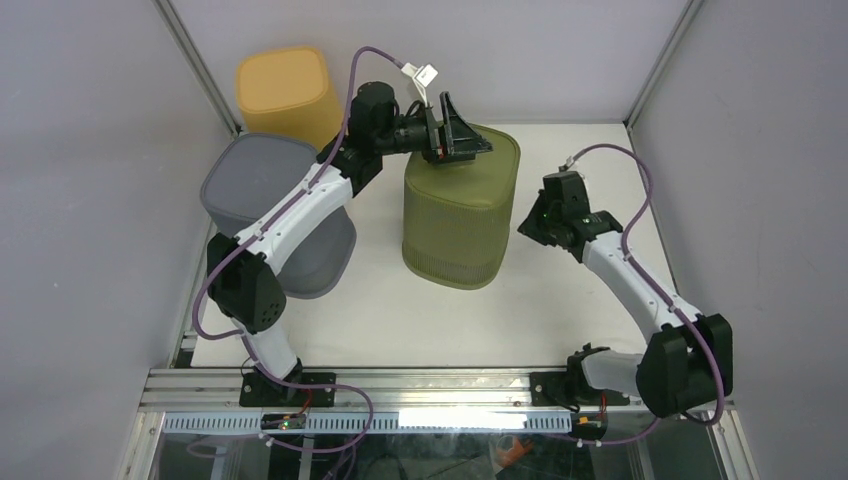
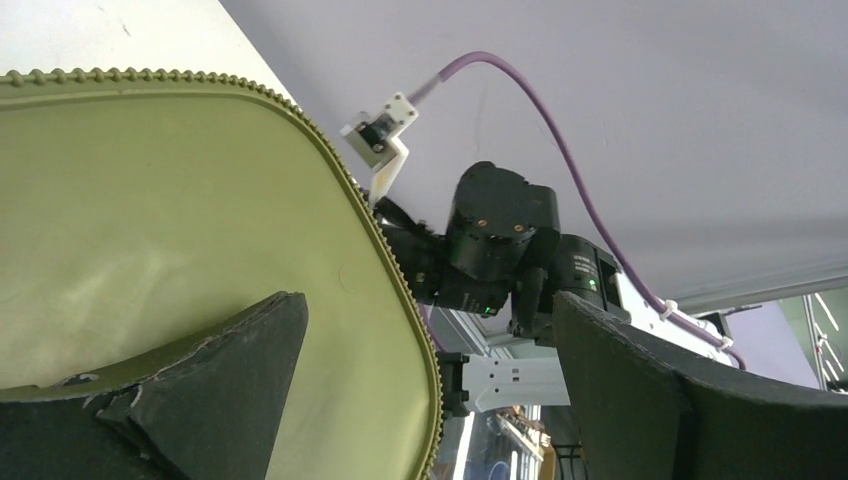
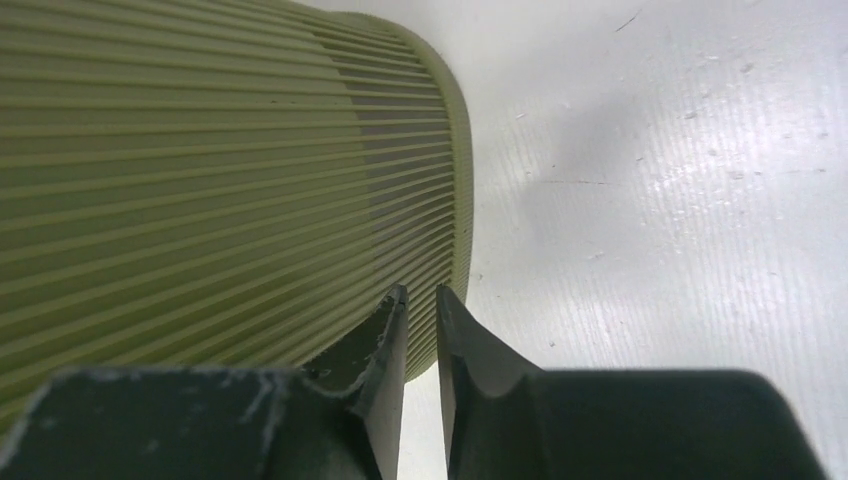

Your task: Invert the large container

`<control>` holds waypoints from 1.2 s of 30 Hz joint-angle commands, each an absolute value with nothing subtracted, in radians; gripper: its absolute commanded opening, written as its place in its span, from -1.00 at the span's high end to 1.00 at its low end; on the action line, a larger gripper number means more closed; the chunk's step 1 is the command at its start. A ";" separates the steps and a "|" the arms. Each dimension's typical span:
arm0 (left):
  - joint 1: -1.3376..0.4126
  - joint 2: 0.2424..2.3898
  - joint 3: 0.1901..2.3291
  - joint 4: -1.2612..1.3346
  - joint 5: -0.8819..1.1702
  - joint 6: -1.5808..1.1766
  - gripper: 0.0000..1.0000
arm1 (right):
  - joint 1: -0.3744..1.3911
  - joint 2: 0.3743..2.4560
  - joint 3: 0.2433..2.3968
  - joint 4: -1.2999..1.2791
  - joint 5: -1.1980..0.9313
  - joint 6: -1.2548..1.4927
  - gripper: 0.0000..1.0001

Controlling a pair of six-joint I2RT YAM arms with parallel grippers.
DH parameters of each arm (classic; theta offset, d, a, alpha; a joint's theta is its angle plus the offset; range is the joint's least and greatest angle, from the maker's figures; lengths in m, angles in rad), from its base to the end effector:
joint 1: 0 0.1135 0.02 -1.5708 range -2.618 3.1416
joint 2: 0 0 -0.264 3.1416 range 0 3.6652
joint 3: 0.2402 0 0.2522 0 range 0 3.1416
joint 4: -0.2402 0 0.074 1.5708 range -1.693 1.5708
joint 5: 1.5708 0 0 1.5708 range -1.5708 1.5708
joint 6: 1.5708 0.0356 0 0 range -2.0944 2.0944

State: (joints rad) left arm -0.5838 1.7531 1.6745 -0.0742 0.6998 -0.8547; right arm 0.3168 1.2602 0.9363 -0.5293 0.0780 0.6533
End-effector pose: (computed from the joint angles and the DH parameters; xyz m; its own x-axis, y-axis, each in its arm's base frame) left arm 0.3352 -0.2489 0.3983 -0.8021 -0.1617 -0.5748 0.5297 0.2519 -0.8099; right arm 0.2504 0.0792 0.2613 -0.7277 0.3991 -0.5579 0.2272 0.9076 0.3531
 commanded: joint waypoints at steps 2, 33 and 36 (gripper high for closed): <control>-0.591 1.724 1.808 -0.229 0.682 -0.757 -0.97 | 0.273 1.154 1.042 -0.577 0.095 0.592 0.53; -0.566 1.664 1.642 -0.336 0.559 -0.570 -0.98 | 0.269 0.922 1.204 -0.939 -0.625 0.244 -0.24; -0.603 1.787 1.718 -0.195 0.609 -0.683 -0.96 | 0.269 0.939 1.224 -0.978 -0.658 0.229 -0.24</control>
